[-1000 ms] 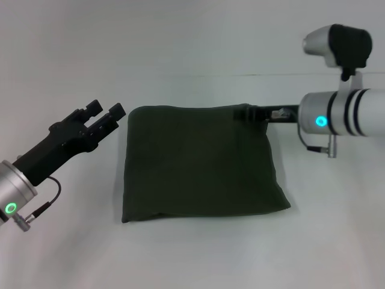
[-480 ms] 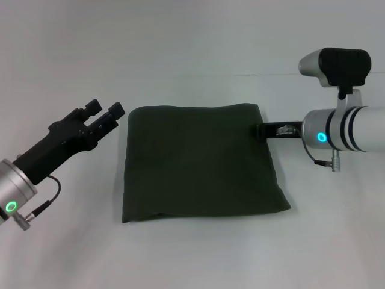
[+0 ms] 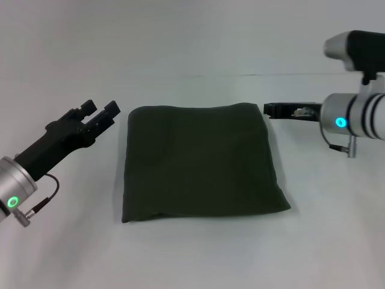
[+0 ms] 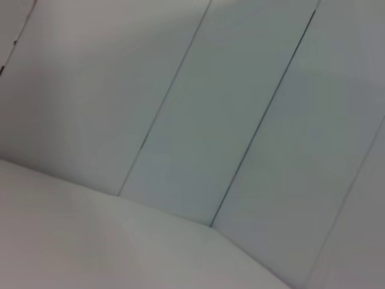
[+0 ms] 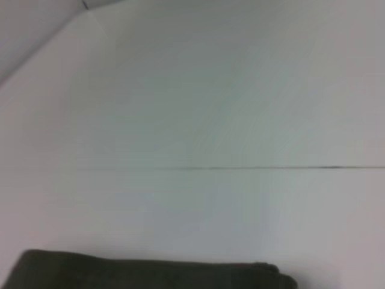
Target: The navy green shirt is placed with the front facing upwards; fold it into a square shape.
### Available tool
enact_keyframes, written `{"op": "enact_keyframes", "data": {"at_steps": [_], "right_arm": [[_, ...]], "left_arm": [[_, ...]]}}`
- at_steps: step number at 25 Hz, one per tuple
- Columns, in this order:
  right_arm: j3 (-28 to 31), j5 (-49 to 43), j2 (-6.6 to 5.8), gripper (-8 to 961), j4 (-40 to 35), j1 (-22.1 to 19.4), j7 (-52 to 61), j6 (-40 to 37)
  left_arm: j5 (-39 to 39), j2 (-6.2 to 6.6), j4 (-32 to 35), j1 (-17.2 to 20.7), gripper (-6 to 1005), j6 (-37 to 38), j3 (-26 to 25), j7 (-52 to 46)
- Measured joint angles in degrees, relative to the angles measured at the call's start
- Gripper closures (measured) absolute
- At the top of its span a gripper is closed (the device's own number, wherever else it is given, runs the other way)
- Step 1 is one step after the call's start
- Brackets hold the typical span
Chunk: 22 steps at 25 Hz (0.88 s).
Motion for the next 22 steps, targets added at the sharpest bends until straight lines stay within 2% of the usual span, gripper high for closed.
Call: {"op": "enact_keyframes", "data": {"at_steps": [4,9,11,15,22], "right_arm": [[3.8,0.35,-0.65,818,-2.97,-2.11,-0.15,-6.82],[6.45,0.39,-3.06,805,-3.16,-3.2,-0.47,-16.8],[6.86,0.38,-3.66,800,-3.17,-3.46,-0.51,-19.73],[7.73,0.41,-4.72,717,-3.19,-4.29,-0.14,-24.86],[13.3,0.47,-5.5,571,-3.38,-6.31,-0.06,-30.17]], "left_arm": [[-0.18,0.0,-0.81,-1.07,282,-4.05,0.02,-0.9],[0.0,0.02,-1.14,-2.21,283,-8.16,0.43,-3.03],[0.11,0.08,-1.15,-2.66,283,-10.07,0.56,-4.37],[0.17,0.24,-1.04,-3.67,284,-14.01,1.96,-5.88],[0.22,0.42,-0.63,-6.27,282,-22.88,8.54,-8.07]]}}
